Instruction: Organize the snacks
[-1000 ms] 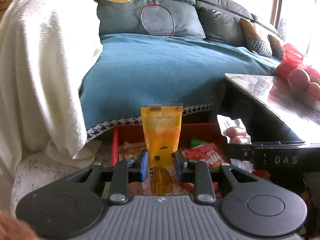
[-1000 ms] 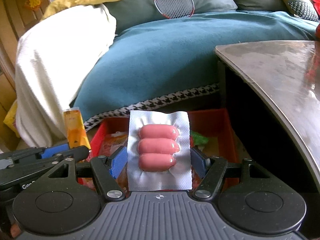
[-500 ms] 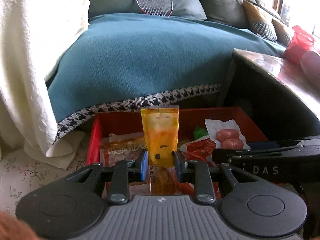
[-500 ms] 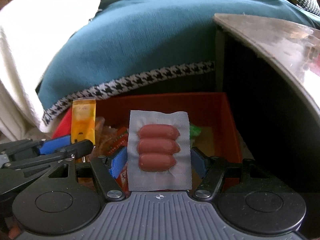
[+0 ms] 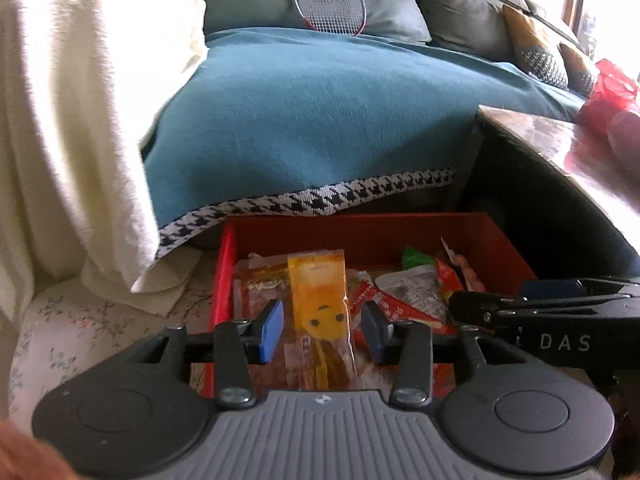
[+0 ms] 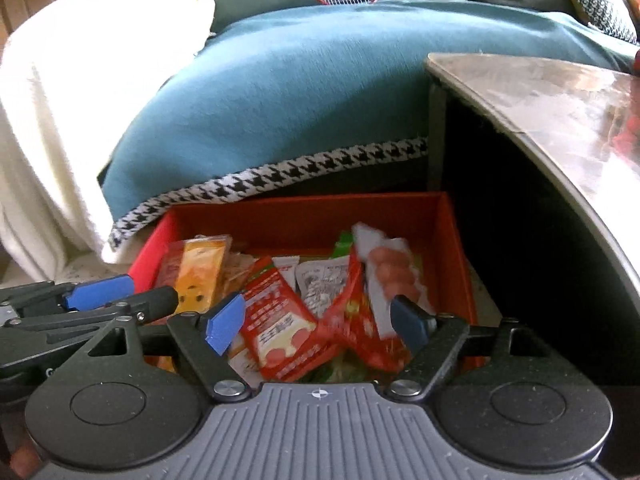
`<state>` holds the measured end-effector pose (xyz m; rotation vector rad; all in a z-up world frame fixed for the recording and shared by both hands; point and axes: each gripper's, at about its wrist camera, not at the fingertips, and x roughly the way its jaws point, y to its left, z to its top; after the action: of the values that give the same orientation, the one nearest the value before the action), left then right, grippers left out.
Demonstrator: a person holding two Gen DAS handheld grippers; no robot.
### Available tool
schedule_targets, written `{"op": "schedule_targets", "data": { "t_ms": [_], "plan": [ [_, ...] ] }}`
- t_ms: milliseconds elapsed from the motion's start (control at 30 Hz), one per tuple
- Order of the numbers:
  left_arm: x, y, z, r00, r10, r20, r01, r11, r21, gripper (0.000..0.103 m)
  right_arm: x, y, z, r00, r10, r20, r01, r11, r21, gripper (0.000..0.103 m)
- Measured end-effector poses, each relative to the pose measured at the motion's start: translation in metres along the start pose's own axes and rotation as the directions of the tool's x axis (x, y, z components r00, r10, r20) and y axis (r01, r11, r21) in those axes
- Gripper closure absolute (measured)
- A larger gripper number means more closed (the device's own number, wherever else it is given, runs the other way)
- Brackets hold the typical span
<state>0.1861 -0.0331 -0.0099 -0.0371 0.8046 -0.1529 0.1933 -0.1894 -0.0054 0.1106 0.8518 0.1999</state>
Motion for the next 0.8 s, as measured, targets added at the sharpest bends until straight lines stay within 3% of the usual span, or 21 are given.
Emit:
{"op": "schedule_targets", "data": {
  "t_ms": [533, 800],
  "plan": [
    [-0.091, 0.016, -0.052, 0.999, 0.039, 0.036, -0.037, 0.998, -0.055, 0.05, -0.086, 0.029, -0.065, 0.999, 0.0, 0.037, -0.001, 1.0, 0.015, 0.013],
    [-0.114, 0.013, -0.084, 0.998, 0.059, 0.01, -0.058, 0.997, -0.053, 0.047, -0.11, 0.039, -0.097, 1.0, -0.002, 0.029, 0.0, 0.999, 0.051, 0.011]
  ]
}}
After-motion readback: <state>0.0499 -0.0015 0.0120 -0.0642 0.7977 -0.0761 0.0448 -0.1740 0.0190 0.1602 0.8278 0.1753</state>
